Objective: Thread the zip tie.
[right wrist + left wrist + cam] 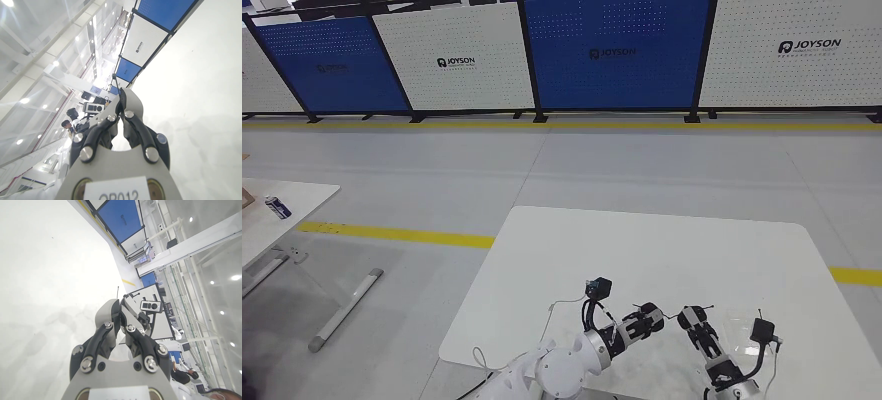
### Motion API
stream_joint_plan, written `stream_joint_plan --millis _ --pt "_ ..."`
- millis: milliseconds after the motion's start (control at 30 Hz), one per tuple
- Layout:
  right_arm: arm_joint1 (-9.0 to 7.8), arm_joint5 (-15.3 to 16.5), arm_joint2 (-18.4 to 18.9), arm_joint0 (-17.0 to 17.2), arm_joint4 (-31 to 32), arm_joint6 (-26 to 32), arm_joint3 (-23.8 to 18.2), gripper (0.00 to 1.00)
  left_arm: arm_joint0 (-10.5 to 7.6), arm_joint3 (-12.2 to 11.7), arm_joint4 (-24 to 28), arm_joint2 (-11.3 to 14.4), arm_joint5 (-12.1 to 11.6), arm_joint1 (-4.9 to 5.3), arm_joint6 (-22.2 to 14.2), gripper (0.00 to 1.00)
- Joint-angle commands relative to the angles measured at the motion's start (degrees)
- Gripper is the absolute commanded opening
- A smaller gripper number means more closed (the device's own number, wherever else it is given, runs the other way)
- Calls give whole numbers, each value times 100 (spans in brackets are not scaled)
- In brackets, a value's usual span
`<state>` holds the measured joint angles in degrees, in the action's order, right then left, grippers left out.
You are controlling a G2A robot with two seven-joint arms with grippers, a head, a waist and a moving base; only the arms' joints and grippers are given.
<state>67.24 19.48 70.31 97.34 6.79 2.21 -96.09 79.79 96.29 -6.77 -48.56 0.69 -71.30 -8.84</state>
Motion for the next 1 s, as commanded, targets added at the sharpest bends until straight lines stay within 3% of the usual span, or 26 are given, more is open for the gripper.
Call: stream_joint_plan --millis 0,567,733,800,967 --pt "-1 0 -8 9 48 -60 -3 0 -3 19 -125 23 58 2 11 0" --pt "-32 0 -106 -17 204 -122 0 0 55 158 -248 16 52 5 13 0" --pt "-41 0 -87 8 174 -224 -3 0 51 199 -481 44 248 0 139 0" --pt "-45 0 -81 18 185 -240 -18 0 56 217 -497 65 281 -6 149 12" --pt "-59 0 -76 42 226 -281 -48 0 51 218 -660 96 398 -16 250 20"
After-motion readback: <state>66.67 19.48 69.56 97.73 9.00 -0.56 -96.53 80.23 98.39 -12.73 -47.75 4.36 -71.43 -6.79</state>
